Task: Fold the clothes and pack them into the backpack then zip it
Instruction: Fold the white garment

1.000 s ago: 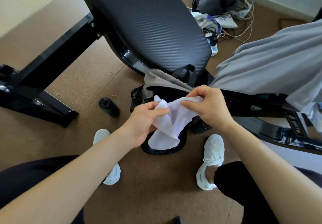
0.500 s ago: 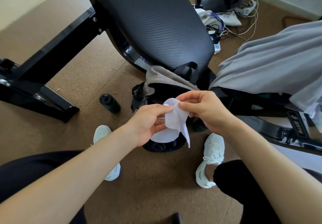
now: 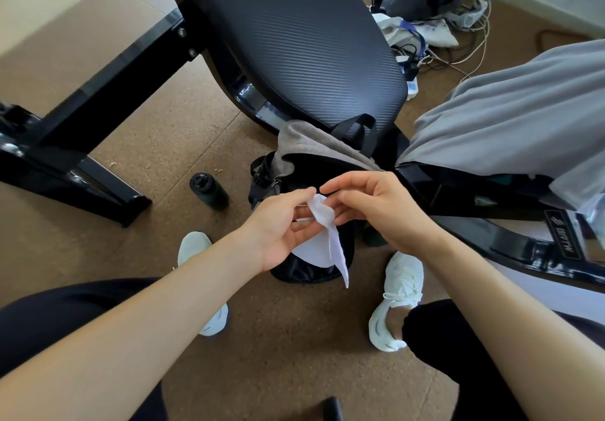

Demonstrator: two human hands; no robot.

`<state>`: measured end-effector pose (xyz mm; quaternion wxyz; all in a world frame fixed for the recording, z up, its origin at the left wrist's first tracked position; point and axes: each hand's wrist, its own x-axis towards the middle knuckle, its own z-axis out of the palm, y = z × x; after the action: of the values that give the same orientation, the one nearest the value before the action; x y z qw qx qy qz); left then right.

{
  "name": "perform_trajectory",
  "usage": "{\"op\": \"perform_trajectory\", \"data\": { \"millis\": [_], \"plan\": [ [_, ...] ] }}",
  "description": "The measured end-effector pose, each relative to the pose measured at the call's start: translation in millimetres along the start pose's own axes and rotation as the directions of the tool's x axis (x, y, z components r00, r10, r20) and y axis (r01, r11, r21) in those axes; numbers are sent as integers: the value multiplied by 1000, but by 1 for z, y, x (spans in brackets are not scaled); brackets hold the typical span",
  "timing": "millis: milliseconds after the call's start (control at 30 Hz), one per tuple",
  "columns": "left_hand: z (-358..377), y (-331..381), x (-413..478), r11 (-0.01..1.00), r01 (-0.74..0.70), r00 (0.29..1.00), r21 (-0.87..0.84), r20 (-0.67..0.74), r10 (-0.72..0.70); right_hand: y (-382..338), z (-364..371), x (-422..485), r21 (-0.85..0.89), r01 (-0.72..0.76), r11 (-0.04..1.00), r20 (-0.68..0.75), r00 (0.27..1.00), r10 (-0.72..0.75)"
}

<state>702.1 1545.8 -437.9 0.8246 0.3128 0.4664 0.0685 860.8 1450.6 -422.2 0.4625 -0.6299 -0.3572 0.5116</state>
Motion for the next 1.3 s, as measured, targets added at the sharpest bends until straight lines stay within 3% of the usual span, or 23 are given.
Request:
{"op": "perform_trajectory", "data": {
  "millis": [333,500,667,867,1033,1200,1300],
  "plan": [
    [-3,2,0,980,-65,992,190,119,42,-8,-8,0,66,-85,994,145,987,74],
    [-3,-1,4,816,-312,950,487,138,281,-6,-7,0,18,-45,999,137,990,42],
    [-10,11,2,711,-430,902,557,238,359,-7,-12,0,-38,27,999,77,997,-24],
    [-17,33,-5,533,-541,837,650,354,418,-2,-16,4,-454,152,878,2,986,-170],
    [-23,46,-9,541,-587,805,603,360,472,-1,-7,5,-482,168,860,131,984,-118],
    [-28,49,-10,606,-600,796,522,306,523,-3,3,6,-411,165,897,105,986,-133],
    [-30,51,-12,584,-610,788,536,327,522,-4,8,8,-379,185,907,118,982,-151]
  ]
}}
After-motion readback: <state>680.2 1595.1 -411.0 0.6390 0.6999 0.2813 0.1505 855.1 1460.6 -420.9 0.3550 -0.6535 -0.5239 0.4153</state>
